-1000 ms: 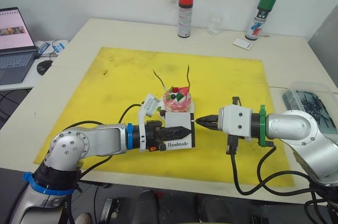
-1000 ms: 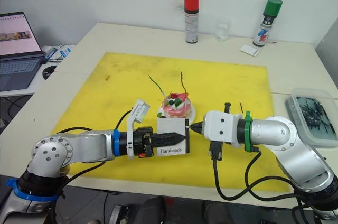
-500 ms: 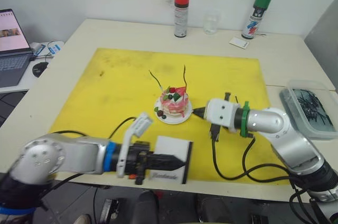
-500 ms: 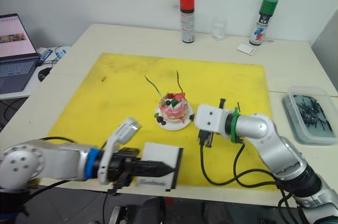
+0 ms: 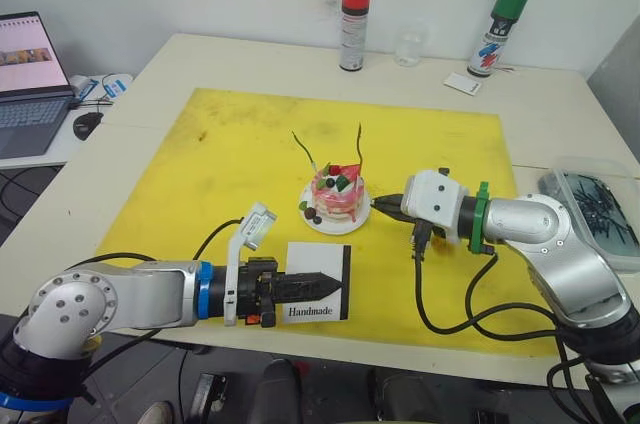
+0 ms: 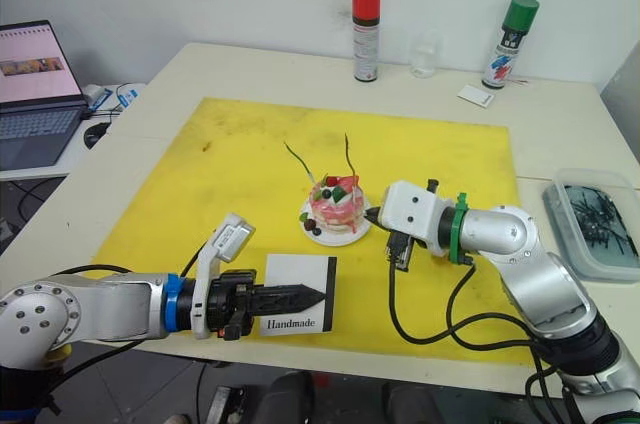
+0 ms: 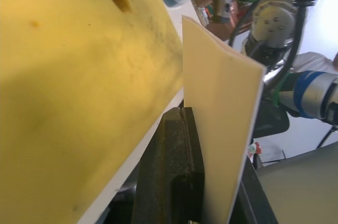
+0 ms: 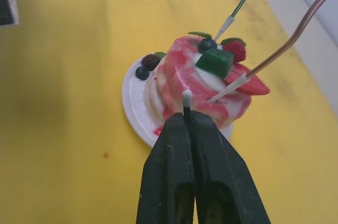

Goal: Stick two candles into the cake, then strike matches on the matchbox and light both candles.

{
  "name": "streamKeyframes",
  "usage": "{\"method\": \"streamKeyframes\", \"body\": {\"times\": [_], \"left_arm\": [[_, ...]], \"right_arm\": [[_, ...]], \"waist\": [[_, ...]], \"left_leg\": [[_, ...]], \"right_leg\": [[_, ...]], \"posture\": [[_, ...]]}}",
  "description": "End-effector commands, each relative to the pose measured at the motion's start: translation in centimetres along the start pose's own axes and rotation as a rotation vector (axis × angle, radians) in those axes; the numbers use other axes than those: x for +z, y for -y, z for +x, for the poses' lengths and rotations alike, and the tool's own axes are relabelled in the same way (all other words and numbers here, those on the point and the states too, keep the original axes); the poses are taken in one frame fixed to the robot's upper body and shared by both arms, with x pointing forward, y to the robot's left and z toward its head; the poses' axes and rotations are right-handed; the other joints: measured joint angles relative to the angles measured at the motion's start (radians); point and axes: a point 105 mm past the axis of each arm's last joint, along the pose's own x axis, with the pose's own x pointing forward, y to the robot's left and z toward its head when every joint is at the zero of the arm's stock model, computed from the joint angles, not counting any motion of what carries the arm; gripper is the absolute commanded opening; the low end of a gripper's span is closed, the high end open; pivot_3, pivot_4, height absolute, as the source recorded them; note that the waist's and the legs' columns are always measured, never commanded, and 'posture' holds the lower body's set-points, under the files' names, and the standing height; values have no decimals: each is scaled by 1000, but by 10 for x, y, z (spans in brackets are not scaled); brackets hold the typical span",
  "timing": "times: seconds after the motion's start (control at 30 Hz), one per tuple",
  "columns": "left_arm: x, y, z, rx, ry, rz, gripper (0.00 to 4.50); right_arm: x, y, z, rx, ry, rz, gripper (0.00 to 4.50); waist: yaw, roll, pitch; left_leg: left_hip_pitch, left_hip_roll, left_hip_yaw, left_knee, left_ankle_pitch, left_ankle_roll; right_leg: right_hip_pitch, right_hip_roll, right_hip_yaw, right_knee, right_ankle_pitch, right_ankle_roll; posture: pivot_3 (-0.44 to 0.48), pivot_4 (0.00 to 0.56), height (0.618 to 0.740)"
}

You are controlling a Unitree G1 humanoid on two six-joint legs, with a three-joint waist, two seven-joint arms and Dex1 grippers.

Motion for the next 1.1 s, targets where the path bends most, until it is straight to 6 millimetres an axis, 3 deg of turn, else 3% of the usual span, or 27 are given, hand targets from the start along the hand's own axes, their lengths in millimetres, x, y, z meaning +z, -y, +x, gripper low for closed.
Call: {"method": "streamKeyframes", "body": {"times": [0.03,0.33,0.57,0.77,0.9,1.07,1.1], "left_arm": [[0,7,3,-29,4,20,0],[0,7,4,-31,3,22,0],[0,9,5,-41,0,26,0],[-2,11,5,-49,-10,32,0],[-4,11,4,-37,-10,36,0],[-8,15,3,-38,-11,29,0],[-8,15,3,-37,-11,27,0]], "right_arm": [[7,5,-9,-27,23,65,58],[5,8,-19,-12,18,442,58],[-14,-10,-28,157,-135,699,58],[-32,-24,-24,272,-218,765,58],[-50,-25,-9,271,-244,771,58],[-54,-30,-3,285,-242,766,58],[-53,-30,-2,286,-240,764,236]], "waist": [[0,0,0],[-1,0,0],[-1,0,0],[-4,0,0],[-6,0,0],[-6,0,0],[-6,0,0]], "left_leg": [[0,0,0,0,0,0],[0,0,0,0,0,0],[0,0,1,0,0,0],[0,0,2,0,0,0],[0,0,2,0,0,0],[0,0,2,0,0,0],[0,0,2,0,0,0]], "right_leg": [[0,0,0,0,0,0],[0,0,0,0,0,0],[-1,0,1,0,0,0],[-1,0,1,0,0,0],[-2,0,2,0,0,0],[-2,0,2,0,0,0],[-2,0,2,0,0,0]], "posture": [[0,150,740],[0,150,740],[0,150,740],[0,150,740],[0,150,740],[0,150,740],[0,150,740]]}}
